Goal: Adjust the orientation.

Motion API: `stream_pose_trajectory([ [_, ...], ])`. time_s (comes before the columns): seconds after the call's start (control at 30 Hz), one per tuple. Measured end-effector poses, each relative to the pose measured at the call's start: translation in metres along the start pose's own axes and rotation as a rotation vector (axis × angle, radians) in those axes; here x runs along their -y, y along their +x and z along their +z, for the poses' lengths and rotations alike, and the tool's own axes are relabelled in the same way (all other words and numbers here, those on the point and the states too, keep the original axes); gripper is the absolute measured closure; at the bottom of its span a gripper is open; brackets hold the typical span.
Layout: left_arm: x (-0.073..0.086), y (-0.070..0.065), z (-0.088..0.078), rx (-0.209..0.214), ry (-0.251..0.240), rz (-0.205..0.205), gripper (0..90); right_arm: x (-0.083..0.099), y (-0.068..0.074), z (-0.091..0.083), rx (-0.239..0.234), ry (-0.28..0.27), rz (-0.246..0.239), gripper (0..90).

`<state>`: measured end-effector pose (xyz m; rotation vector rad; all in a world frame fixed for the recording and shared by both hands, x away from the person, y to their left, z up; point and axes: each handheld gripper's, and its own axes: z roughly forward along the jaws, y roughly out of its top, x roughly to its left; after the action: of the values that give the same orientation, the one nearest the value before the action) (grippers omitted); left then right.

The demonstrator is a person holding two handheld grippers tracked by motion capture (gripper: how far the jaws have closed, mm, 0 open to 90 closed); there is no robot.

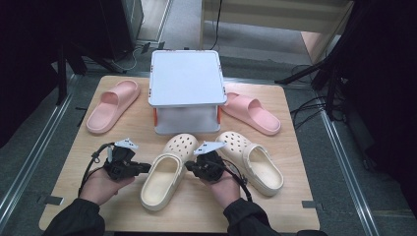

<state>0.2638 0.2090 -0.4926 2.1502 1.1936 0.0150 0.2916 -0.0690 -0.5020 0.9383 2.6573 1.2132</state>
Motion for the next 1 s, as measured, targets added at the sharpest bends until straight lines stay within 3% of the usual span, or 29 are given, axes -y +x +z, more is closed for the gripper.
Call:
stream_pose_trajectory([
  [0.07,0.000,-0.004,0.003,0.014,-0.006,0.014,86.2,-0.001,-0.003,-0.001,0.011,0.004,0.011,87.0],
  [0.27,-0.001,-0.009,0.006,0.025,-0.017,-0.003,85.9,-0.004,-0.009,0.000,0.035,0.002,0.004,87.0],
  [0.37,-0.003,-0.014,0.009,0.053,-0.024,0.000,85.7,-0.005,-0.012,-0.001,0.056,0.002,0.008,87.1],
  [0.5,-0.004,-0.014,0.009,0.047,-0.017,0.012,80.5,-0.005,-0.018,-0.003,0.061,0.001,0.021,84.0],
  [0.63,-0.006,-0.012,0.001,0.040,-0.063,0.012,72.4,-0.005,-0.019,-0.009,0.059,-0.005,0.005,80.1],
  [0.97,-0.008,-0.004,-0.014,0.033,-0.072,-0.016,43.5,-0.001,-0.025,-0.037,-0.027,-0.035,0.025,68.2],
  [1.0,-0.009,-0.002,-0.016,0.038,-0.078,-0.020,41.3,0.001,-0.025,-0.046,-0.041,-0.039,0.017,65.7],
])
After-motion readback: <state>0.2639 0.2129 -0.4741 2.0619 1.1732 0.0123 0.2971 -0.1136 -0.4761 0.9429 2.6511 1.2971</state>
